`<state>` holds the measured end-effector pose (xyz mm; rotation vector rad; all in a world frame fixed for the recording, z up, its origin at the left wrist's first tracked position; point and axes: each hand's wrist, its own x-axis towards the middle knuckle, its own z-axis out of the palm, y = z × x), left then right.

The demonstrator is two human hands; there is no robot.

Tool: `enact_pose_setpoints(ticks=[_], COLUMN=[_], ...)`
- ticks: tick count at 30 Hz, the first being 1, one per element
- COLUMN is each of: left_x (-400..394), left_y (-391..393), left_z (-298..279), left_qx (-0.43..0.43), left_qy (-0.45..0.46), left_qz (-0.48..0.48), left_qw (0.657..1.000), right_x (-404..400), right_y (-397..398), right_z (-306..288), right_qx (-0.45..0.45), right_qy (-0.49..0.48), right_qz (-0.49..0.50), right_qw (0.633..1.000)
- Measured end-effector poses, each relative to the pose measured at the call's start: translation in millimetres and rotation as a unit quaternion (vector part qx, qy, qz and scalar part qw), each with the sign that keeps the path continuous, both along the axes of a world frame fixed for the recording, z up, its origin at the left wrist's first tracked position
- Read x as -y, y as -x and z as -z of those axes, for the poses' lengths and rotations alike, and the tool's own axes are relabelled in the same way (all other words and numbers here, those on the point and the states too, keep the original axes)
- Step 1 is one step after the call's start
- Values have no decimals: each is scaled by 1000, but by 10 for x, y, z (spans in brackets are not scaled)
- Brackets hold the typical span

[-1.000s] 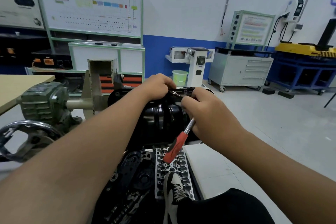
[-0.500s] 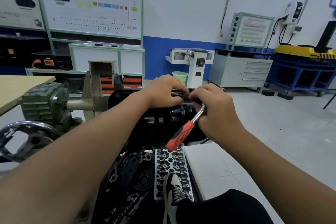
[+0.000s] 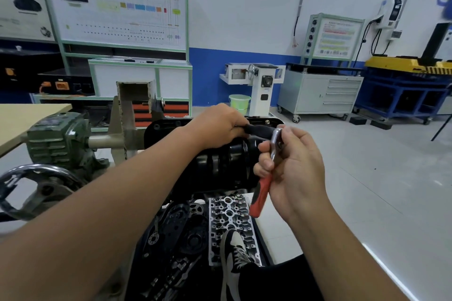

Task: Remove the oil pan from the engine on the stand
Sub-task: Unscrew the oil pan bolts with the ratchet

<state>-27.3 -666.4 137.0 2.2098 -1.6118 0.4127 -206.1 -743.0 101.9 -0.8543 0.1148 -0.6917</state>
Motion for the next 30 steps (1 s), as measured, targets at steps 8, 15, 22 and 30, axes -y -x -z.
enact_pose_setpoints(ticks=[8,15,22,30], left_x=[40,108,76,2], left_y=[78,106,57,210], left_z=[-58,-72,24,43], left_qx=[3,58,52,-34], left_qy=[-28,-59,-7,57], left_qz=[-43,-73,-82,-170], left_qw=[999,994,995,983], right_x=[-37,-56,215,157], right_y=[-8,139,-49,-74], right_z=[43,13,74,-47], right_qx=[-14,75,-228,-260], right_qy=[110,135,271,457], right_qz=[91,138,114,243], right_qw=[990,978,928,815])
